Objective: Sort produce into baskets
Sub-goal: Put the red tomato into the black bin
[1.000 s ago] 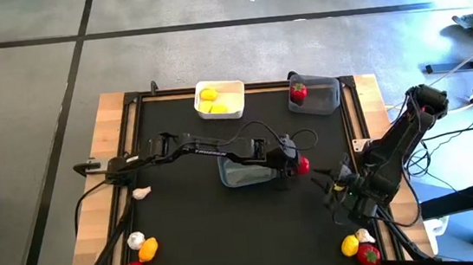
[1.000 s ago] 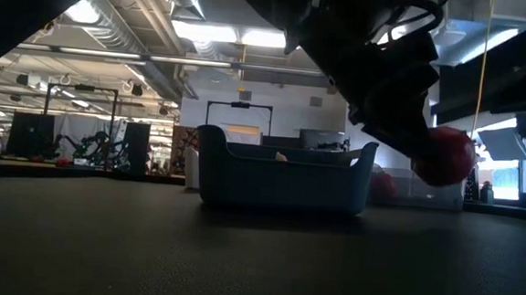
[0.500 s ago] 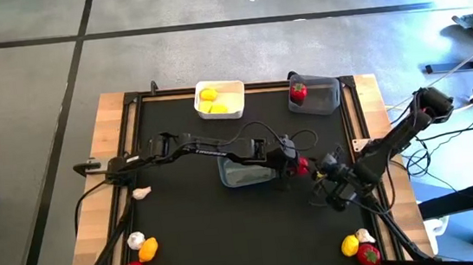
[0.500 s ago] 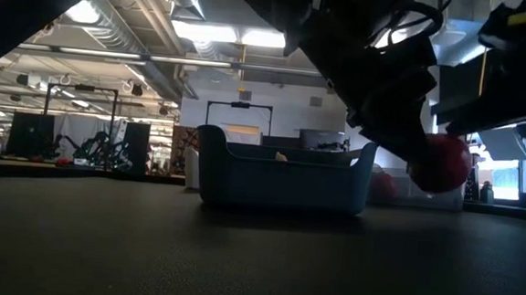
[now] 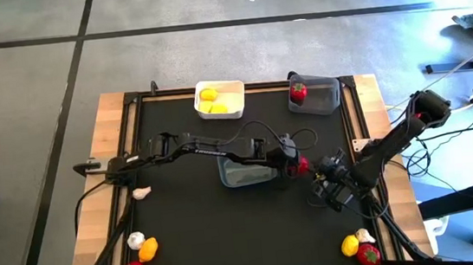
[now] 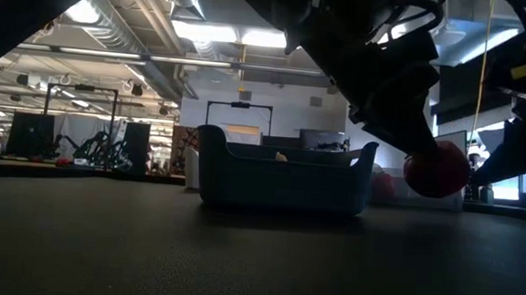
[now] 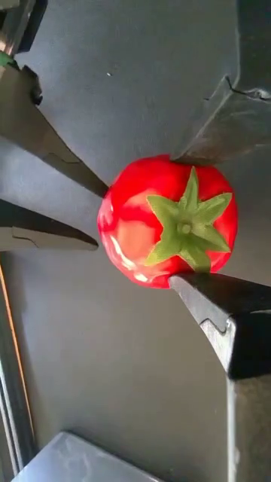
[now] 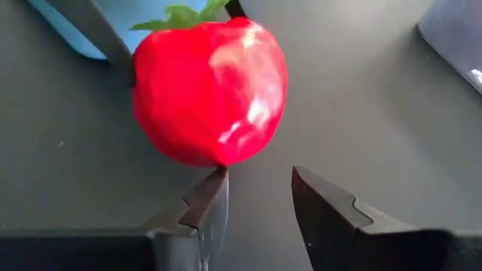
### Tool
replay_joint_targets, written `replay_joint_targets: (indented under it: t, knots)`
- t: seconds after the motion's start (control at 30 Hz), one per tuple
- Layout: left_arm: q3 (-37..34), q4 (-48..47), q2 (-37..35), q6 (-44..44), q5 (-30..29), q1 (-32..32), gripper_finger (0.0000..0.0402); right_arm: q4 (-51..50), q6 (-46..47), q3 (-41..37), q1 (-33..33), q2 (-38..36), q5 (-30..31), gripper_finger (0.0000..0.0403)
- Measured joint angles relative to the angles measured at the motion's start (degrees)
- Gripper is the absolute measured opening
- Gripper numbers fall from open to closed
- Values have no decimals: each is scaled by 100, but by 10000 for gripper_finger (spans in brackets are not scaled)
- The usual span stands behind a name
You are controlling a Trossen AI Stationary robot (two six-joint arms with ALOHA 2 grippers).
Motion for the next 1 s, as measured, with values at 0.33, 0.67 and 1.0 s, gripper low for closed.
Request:
replay_joint_targets:
  t: [0.33,0.67,1.0]
  knots:
    - [-22,-7,-7,-28,0,0,220,-277,-535,698,4,-15,-278,149]
    - [-31,10,20,-73,0,6,246,-208,-807,850,-45,-14,1143,149]
    - [-31,52,28,-44,-9,7,257,751,-721,-150,-559,-9,596,149]
